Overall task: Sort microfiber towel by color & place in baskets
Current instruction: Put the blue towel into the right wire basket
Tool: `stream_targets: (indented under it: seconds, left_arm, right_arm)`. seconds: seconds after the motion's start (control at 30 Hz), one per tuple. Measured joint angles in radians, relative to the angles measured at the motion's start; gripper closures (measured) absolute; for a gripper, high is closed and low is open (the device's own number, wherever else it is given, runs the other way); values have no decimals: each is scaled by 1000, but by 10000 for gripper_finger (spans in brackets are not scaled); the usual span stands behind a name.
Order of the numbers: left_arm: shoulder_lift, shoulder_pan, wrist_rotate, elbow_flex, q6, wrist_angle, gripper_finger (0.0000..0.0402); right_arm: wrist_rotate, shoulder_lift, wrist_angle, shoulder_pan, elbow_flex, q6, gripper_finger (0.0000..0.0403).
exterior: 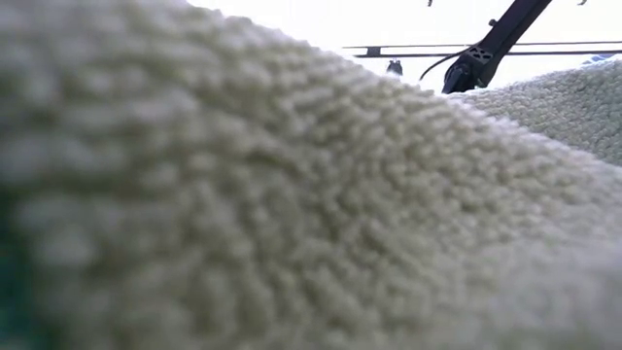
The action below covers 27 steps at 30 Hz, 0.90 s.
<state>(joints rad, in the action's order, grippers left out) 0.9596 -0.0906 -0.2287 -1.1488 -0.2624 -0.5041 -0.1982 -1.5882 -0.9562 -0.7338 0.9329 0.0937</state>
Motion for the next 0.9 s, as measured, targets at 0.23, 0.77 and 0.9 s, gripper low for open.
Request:
stream_targets:
  seconds: [0.23,0.77,0.9]
  left_arm:
    - [0,0,0,0,11,0,402]
    - [0,0,0,0,68,3,402]
    - [0,0,0,0,92,3,402]
  right_arm:
    - [-1,30,-20,0,1,13,392]
    - [-3,280,-183,3,341,126,393]
    - [9,330,-185,3,479,150,393]
